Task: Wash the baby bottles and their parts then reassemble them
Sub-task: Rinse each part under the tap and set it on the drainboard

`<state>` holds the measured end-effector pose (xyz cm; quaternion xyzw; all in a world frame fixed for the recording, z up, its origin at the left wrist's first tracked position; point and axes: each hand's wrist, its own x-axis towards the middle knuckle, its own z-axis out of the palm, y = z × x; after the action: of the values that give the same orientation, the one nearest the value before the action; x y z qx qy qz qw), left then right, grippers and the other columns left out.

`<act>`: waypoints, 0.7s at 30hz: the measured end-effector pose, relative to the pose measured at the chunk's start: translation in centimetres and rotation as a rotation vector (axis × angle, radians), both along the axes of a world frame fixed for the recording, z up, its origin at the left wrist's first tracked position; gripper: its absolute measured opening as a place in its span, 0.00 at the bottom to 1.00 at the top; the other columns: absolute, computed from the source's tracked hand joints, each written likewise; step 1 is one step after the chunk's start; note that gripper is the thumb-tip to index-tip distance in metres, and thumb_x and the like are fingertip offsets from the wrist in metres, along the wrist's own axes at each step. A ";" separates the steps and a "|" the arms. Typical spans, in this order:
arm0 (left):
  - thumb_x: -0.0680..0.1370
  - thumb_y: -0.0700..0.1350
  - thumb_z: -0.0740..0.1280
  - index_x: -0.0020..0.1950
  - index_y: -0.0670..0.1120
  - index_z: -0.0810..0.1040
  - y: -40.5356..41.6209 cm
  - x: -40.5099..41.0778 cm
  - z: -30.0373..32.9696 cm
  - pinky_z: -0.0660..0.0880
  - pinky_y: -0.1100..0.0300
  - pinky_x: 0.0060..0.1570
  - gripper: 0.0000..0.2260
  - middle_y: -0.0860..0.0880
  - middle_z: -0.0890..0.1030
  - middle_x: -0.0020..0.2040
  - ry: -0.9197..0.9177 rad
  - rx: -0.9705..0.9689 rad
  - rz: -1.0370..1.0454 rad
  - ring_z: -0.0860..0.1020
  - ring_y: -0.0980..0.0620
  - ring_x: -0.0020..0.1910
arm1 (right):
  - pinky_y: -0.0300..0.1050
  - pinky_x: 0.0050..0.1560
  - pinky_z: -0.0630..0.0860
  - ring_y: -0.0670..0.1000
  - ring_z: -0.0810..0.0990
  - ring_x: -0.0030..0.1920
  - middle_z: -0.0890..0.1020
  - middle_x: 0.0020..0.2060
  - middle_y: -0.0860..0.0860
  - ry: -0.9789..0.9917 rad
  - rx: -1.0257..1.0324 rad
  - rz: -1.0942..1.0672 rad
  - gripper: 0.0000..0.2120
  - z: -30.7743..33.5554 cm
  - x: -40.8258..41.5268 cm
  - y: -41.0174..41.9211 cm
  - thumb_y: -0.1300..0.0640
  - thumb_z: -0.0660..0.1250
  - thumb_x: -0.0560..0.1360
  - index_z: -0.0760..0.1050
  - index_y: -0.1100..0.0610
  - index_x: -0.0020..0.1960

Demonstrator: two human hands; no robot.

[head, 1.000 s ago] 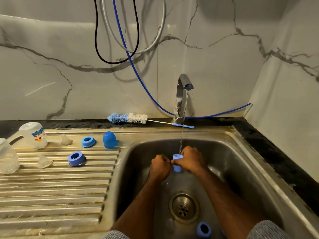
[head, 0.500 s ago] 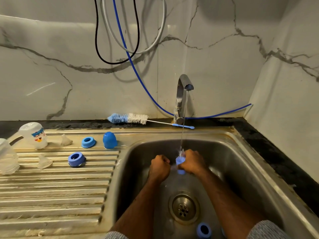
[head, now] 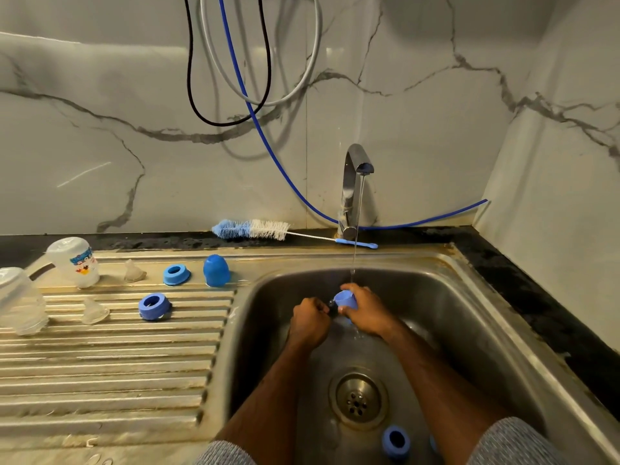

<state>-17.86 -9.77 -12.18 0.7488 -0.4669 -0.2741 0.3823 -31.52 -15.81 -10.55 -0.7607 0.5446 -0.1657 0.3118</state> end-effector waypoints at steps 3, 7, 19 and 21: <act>0.77 0.38 0.66 0.48 0.46 0.85 1.0 0.1 1.0 0.79 0.53 0.55 0.08 0.44 0.85 0.51 0.019 -0.020 0.023 0.82 0.44 0.53 | 0.44 0.54 0.73 0.53 0.79 0.55 0.79 0.54 0.52 -0.077 -0.005 -0.071 0.27 -0.1 -0.1 0.5 0.52 0.79 0.70 0.71 0.54 0.63; 0.76 0.37 0.64 0.51 0.45 0.84 2.4 0.5 2.9 0.77 0.52 0.57 0.10 0.42 0.84 0.53 -0.043 -0.054 0.030 0.81 0.42 0.56 | 0.43 0.45 0.72 0.53 0.80 0.47 0.81 0.45 0.51 -0.137 -0.146 -0.201 0.17 1.2 -0.1 1.2 0.47 0.78 0.70 0.77 0.55 0.50; 0.77 0.41 0.67 0.48 0.44 0.85 8.6 5.1 9.3 0.79 0.51 0.53 0.07 0.46 0.85 0.46 -0.368 -0.139 -0.109 0.82 0.49 0.47 | 0.41 0.62 0.69 0.54 0.75 0.64 0.75 0.63 0.53 -0.074 -0.233 0.000 0.23 5.3 2.2 6.7 0.61 0.71 0.73 0.75 0.50 0.67; 0.77 0.41 0.68 0.49 0.44 0.84 9.6 6.7 10.0 0.80 0.53 0.52 0.05 0.47 0.84 0.45 -0.369 -0.156 -0.100 0.82 0.51 0.46 | 0.41 0.55 0.71 0.54 0.76 0.61 0.76 0.58 0.51 -0.038 -0.243 0.043 0.25 5.9 3.0 7.8 0.60 0.73 0.70 0.74 0.50 0.66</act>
<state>-11.18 -0.17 -2.21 0.7303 -0.5855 -0.1138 0.3330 -28.53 -7.98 -4.61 -0.8012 0.4979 -0.2383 0.2310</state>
